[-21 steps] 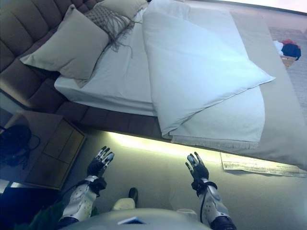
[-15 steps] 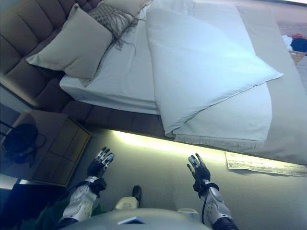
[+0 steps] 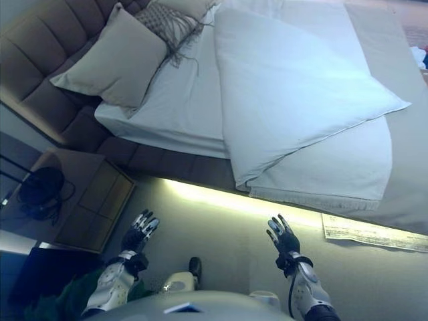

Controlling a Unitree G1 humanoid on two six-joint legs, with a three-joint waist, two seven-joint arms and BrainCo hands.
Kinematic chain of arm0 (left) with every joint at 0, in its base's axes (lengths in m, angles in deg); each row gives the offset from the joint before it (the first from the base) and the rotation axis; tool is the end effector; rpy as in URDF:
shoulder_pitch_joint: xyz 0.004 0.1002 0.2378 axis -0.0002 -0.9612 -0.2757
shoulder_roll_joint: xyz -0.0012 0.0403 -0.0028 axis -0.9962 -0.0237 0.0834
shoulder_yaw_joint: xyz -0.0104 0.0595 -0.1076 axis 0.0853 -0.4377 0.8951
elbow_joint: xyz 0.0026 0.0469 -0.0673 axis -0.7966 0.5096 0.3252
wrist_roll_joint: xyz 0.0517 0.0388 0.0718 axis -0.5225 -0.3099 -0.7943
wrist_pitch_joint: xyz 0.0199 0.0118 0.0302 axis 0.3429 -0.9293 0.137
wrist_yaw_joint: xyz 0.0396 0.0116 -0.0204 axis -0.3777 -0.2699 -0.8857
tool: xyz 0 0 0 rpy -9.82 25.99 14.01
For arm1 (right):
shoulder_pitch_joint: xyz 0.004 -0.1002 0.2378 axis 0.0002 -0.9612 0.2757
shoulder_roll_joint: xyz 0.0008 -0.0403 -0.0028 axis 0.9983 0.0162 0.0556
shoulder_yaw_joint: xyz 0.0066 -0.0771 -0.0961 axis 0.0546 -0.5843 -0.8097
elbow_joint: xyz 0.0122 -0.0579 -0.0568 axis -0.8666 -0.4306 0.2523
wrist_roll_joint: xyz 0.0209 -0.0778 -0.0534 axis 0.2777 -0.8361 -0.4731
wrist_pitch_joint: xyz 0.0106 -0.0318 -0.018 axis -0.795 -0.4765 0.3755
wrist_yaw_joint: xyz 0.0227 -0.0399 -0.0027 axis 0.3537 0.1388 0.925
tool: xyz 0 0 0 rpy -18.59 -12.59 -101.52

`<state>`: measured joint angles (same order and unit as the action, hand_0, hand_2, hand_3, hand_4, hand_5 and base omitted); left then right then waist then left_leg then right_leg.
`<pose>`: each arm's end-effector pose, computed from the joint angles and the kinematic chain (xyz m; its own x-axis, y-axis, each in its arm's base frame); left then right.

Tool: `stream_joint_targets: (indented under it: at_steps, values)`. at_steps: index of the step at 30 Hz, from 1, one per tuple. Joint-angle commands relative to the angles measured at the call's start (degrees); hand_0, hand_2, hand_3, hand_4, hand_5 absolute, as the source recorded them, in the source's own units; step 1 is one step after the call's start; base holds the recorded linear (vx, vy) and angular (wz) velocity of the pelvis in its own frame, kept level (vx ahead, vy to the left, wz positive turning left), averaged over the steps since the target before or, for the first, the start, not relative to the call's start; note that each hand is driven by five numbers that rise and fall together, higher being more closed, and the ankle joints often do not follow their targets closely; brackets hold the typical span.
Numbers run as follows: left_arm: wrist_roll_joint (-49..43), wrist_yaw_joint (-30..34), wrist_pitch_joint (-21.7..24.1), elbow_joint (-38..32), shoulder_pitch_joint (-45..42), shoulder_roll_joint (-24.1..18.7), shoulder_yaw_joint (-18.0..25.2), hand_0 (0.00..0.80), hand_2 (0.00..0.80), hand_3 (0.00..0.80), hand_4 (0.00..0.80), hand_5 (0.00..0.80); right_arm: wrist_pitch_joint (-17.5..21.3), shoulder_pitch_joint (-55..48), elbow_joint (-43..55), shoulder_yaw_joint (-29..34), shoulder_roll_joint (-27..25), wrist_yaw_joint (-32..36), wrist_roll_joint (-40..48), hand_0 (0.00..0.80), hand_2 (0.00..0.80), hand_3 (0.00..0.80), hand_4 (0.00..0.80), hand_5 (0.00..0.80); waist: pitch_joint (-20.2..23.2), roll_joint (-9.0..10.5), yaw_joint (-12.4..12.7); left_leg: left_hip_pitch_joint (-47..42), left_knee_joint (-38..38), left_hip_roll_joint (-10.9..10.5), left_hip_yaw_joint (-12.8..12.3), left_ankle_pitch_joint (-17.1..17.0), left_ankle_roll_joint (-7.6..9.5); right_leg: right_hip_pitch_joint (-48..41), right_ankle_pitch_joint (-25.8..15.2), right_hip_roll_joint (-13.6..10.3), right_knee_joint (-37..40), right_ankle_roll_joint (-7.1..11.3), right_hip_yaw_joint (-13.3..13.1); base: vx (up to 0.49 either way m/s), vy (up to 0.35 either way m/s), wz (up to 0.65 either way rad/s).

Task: Make the bed neatly

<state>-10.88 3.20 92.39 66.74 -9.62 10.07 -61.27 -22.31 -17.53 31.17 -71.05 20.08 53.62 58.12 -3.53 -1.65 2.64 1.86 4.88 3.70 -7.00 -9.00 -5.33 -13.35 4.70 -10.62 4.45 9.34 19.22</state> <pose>0.0937 0.2216 -0.0790 0.8655 0.0617 -0.4970 -0.2039 0.9498 -0.2372 0.0843 -0.2086 -0.0927 0.7896 0.0775 -0.6088 0.2746 0.8425 0.4634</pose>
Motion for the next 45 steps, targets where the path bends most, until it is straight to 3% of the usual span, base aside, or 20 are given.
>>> stream_joint_targets:
  at_steps: [1,8,10,13,16,18,23,27,32,37,39,41,43,45]
  values:
    - [-0.9,2.6,1.3,-1.2,2.1,-2.3,2.6,0.000,0.000,0.000,0.000,0.000,1.0,-0.5,4.3,-0.3,1.9,2.8,-1.1,0.000,0.000,0.000,0.000,0.000,0.3,1.38,1.5,-2.9,-5.7,-1.9,1.4,9.0,2.50,9.1,-7.3,1.1,-1.8,-2.87,-1.9,0.081,0.114,0.06]
    - [1.1,3.1,0.7,-0.9,3.9,-3.4,1.8,0.000,0.000,0.000,0.000,0.000,1.7,1.5,4.6,-1.1,1.3,0.9,0.7,0.000,0.000,0.000,0.000,0.000,0.0,1.20,1.8,-2.5,-6.9,-3.6,1.8,10.3,5.47,10.7,-5.6,-1.7,-7.6,-1.96,-2.7,0.031,0.154,0.02]
    - [1.4,3.9,0.3,-0.7,5.0,-3.7,1.2,0.000,0.000,0.000,0.000,0.000,2.8,2.3,4.3,-1.1,1.7,0.2,1.0,0.000,0.000,0.000,0.000,0.000,-0.7,0.88,1.7,-2.0,-8.3,-4.9,2.7,11.1,7.11,12.8,-6.2,-4.3,-14.1,-2.30,-3.9,-0.008,0.244,0.07]
    - [0.3,4.2,-0.3,-0.4,6.4,-3.9,-0.6,0.000,0.000,0.000,0.000,0.000,4.3,2.8,4.7,-1.2,2.6,-1.8,2.3,0.000,0.000,0.000,0.000,0.000,-1.7,-0.42,1.5,-1.9,-9.7,-7.8,4.8,12.0,10.35,19.2,-9.3,-8.7,-31.3,-3.52,-6.9,0.020,0.301,0.35]
    - [0.2,4.1,-1.4,-0.3,7.5,-4.2,-1.0,0.000,0.000,0.000,0.000,0.000,4.5,2.1,5.4,-1.3,3.2,-2.3,3.8,0.000,0.000,0.000,0.000,0.000,-2.2,-1.75,0.7,-2.8,-10.0,-9.1,6.9,12.4,11.29,23.9,-10.2,-8.2,-40.2,-4.81,-9.1,0.061,0.199,0.62]
    - [0.6,3.3,-1.8,-0.4,7.4,-4.5,-0.5,0.000,0.000,0.000,0.000,0.000,5.0,1.8,4.4,-1.7,3.4,-1.1,2.9,0.000,0.000,0.000,0.000,0.000,-2.4,-1.63,0.4,-3.9,-9.8,-9.6,7.5,12.9,11.07,24.5,-11.7,-7.4,-36.9,-4.41,-8.8,0.140,0.008,0.48]
    - [0.6,1.9,-1.0,0.1,7.2,-4.5,0.0,0.000,0.000,0.000,0.000,0.000,4.1,4.3,2.6,-1.0,3.0,0.7,3.9,0.000,0.000,0.000,0.000,0.000,-2.8,1.28,-0.5,-5.3,-10.5,-10.2,7.1,16.2,9.35,23.4,-13.5,-4.0,-15.0,-2.23,-8.0,0.199,-0.169,0.36]
    - [0.5,3.9,-0.8,1.0,6.3,-4.7,1.0,0.000,0.000,0.000,0.000,0.000,3.1,4.7,1.9,-0.8,3.1,0.5,4.1,0.000,0.000,0.000,0.000,0.000,-3.0,2.99,-1.6,-7.4,-10.3,-10.4,6.6,19.4,9.68,24.7,-19.7,-3.2,-2.7,0.76,-9.3,0.301,-0.179,0.22]
    - [0.0,6.4,-0.8,-0.5,3.9,-4.8,2.1,0.000,0.000,0.000,0.000,0.000,4.6,1.4,1.7,0.2,4.0,1.9,4.0,0.000,0.000,0.000,0.000,0.000,-3.4,4.02,-2.1,-9.0,-12.2,-9.5,6.0,22.5,10.32,26.4,-21.3,-4.0,-1.6,1.70,-8.3,0.334,-0.205,-0.50]
    - [-0.2,6.1,-1.4,-2.4,2.4,-4.8,1.3,0.000,0.000,0.000,0.000,0.000,3.5,1.2,1.8,0.4,3.3,1.0,4.4,0.000,0.000,0.000,0.000,0.000,-2.5,4.32,-2.1,-10.3,-16.1,-6.2,5.8,23.7,7.99,24.1,-17.9,-3.1,-5.7,1.40,-8.7,0.418,-0.320,0.24]
    - [-0.2,6.4,-1.4,-2.4,1.9,-5.0,1.6,0.000,0.000,0.000,0.000,0.000,2.1,1.3,2.8,0.0,2.4,0.7,5.0,0.000,0.000,0.000,0.000,0.000,-2.1,3.34,-2.5,-10.9,-18.9,-2.4,6.3,18.8,5.47,23.3,-14.3,-0.6,-8.8,-0.16,-9.6,0.388,-0.346,0.48]
    - [0.5,6.3,-0.9,-2.8,1.5,-5.1,1.3,0.000,0.000,0.000,0.000,0.000,1.3,1.5,3.0,-0.1,1.3,1.8,5.6,0.000,0.000,0.000,0.000,0.000,-1.5,3.39,-2.7,-9.3,-23.8,-0.8,7.0,13.0,4.16,21.7,-11.4,1.5,-9.4,-2.62,-9.3,0.321,-0.325,0.08]
    - [1.2,5.3,0.0,-2.9,1.2,-4.2,0.7,0.000,0.000,0.000,0.000,0.000,0.9,1.6,3.1,0.0,0.0,1.9,5.4,0.000,0.000,0.000,0.000,0.000,-1.3,3.44,-2.6,-6.1,-31.6,-0.9,7.6,7.6,3.71,19.6,-9.4,3.5,-9.2,-5.24,-9.2,0.280,-0.295,-0.24]
    - [1.5,4.7,0.9,-2.5,1.4,-3.3,0.4,0.000,0.000,0.000,0.000,0.000,0.9,2.1,2.9,0.3,-1.3,3.3,5.4,0.000,0.000,0.000,0.000,0.000,-1.5,4.17,-2.7,-1.9,-41.1,-2.3,7.6,6.2,4.37,18.2,-7.8,4.4,-9.7,-7.17,-9.5,0.251,-0.270,-0.23]
